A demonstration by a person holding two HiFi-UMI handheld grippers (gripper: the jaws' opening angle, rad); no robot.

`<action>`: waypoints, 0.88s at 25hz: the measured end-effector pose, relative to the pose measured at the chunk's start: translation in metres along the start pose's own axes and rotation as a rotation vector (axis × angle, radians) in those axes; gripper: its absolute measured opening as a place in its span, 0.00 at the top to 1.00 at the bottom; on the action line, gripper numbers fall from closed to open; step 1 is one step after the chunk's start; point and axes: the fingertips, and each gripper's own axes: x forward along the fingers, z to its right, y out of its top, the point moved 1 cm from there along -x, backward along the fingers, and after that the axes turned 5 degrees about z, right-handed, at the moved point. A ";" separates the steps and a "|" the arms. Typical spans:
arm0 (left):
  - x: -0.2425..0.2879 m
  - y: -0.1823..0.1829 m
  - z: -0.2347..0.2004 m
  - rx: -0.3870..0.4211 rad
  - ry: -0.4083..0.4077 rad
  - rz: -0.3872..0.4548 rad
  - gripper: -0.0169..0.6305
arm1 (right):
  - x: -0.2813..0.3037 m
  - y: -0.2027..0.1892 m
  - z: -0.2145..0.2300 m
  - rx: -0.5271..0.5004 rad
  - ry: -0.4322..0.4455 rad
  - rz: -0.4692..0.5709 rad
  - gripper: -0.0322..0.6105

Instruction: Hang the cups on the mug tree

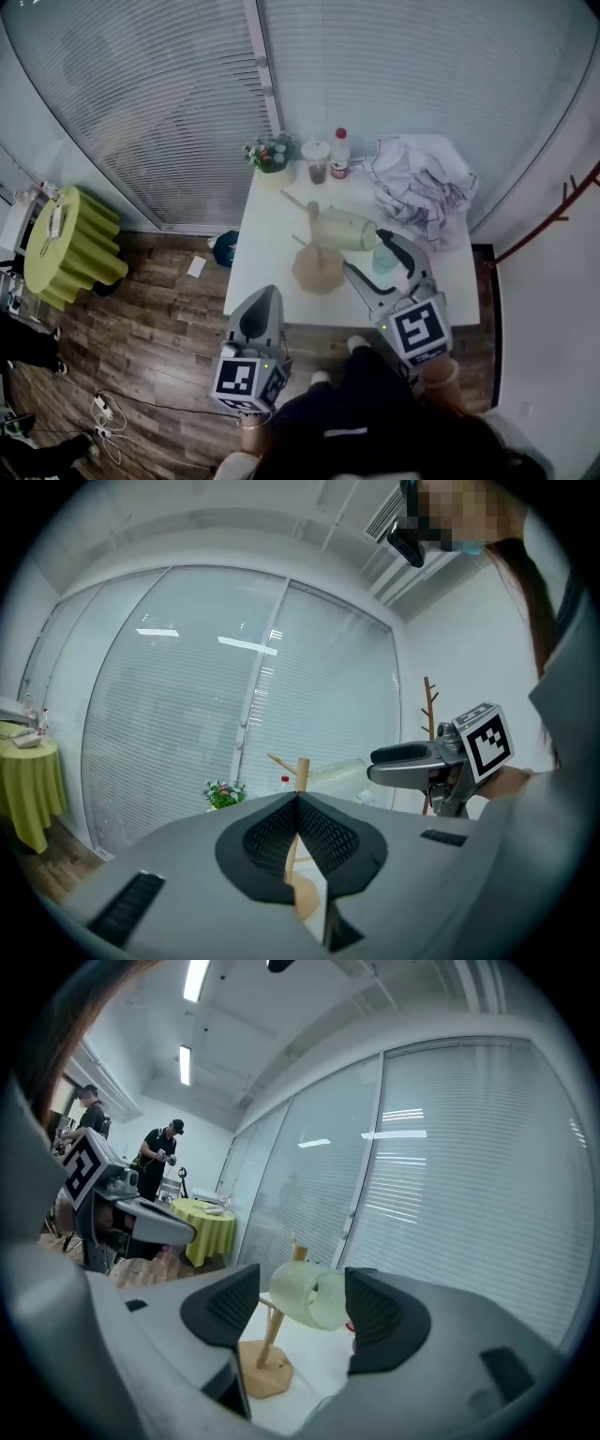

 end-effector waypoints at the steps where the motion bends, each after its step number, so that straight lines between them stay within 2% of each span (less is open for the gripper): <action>1: -0.002 0.001 0.000 0.003 -0.010 -0.001 0.97 | -0.002 0.002 -0.002 0.010 -0.011 0.005 0.49; 11: -0.025 -0.006 -0.002 0.018 -0.088 -0.015 0.97 | -0.021 0.000 -0.030 0.082 -0.096 0.017 0.52; 17: -0.037 -0.004 0.002 0.015 -0.127 -0.003 0.97 | -0.039 0.004 -0.035 0.114 -0.186 0.068 0.72; 22: -0.043 -0.007 0.008 0.016 -0.156 -0.005 0.97 | -0.052 0.004 -0.042 0.138 -0.210 0.074 0.74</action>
